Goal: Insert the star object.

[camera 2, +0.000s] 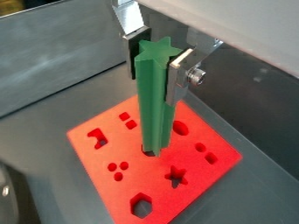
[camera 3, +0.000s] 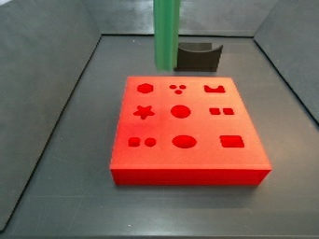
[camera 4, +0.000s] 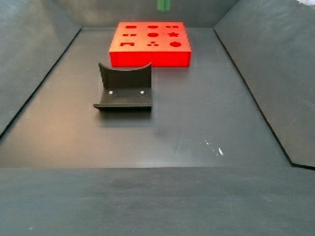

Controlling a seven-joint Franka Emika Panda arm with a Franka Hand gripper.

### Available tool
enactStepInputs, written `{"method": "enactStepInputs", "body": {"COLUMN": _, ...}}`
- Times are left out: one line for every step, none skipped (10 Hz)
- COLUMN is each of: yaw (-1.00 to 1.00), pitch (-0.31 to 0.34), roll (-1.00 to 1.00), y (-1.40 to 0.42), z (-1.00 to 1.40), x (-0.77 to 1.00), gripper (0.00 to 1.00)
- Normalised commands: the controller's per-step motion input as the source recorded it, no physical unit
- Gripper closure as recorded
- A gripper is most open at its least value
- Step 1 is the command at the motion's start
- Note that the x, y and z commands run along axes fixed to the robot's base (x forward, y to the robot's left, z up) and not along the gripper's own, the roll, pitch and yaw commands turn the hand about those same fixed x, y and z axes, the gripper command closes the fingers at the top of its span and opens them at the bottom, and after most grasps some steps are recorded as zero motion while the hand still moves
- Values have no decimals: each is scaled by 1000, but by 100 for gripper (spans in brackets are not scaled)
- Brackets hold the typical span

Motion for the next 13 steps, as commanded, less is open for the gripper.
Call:
{"method": "enactStepInputs", "body": {"yaw": 949, "pitch": -189, "roll": 131, "y": -100, "z": -211, "x": -26, "gripper": 100}}
{"method": "enactStepInputs", "body": {"yaw": 731, "pitch": -184, "roll": 191, "y": -269, "z": -89, "x": -126, "gripper": 100}}
{"method": "enactStepInputs", "body": {"yaw": 651, "pitch": -156, "roll": 230, "y": -269, "z": -134, "x": 0, "gripper": 100}}
{"method": "enactStepInputs", "body": {"yaw": 646, "pitch": -131, "roll": 267, "y": -231, "z": -140, "x": 0, "gripper": 100}}
{"method": "enactStepInputs", "body": {"yaw": 723, "pitch": -139, "roll": 253, "y": -189, "z": -180, "x": -146, "gripper": 100}}
{"method": "enactStepInputs", "body": {"yaw": 849, "pitch": -171, "roll": 149, "y": -46, "z": -331, "x": -146, "gripper": 100}}
{"method": "enactStepInputs", "body": {"yaw": 817, "pitch": -179, "roll": 106, "y": -214, "z": -291, "x": -157, "gripper": 100}}
{"method": "enactStepInputs", "body": {"yaw": 737, "pitch": -210, "roll": 11, "y": -289, "z": -323, "x": -271, "gripper": 100}}
{"method": "enactStepInputs", "body": {"yaw": 457, "pitch": -261, "roll": -14, "y": -309, "z": -400, "x": -340, "gripper": 100}}
{"method": "enactStepInputs", "body": {"yaw": -191, "pitch": -311, "roll": -183, "y": -34, "z": -471, "x": -149, "gripper": 100}}
{"method": "enactStepInputs", "body": {"yaw": -660, "pitch": -187, "roll": -254, "y": 0, "z": -440, "x": 103, "gripper": 100}}
{"method": "enactStepInputs", "body": {"yaw": -757, "pitch": -97, "roll": -163, "y": 123, "z": -354, "x": 57, "gripper": 100}}
{"method": "enactStepInputs", "body": {"yaw": -726, "pitch": 0, "roll": 0, "y": 223, "z": -11, "x": -40, "gripper": 100}}
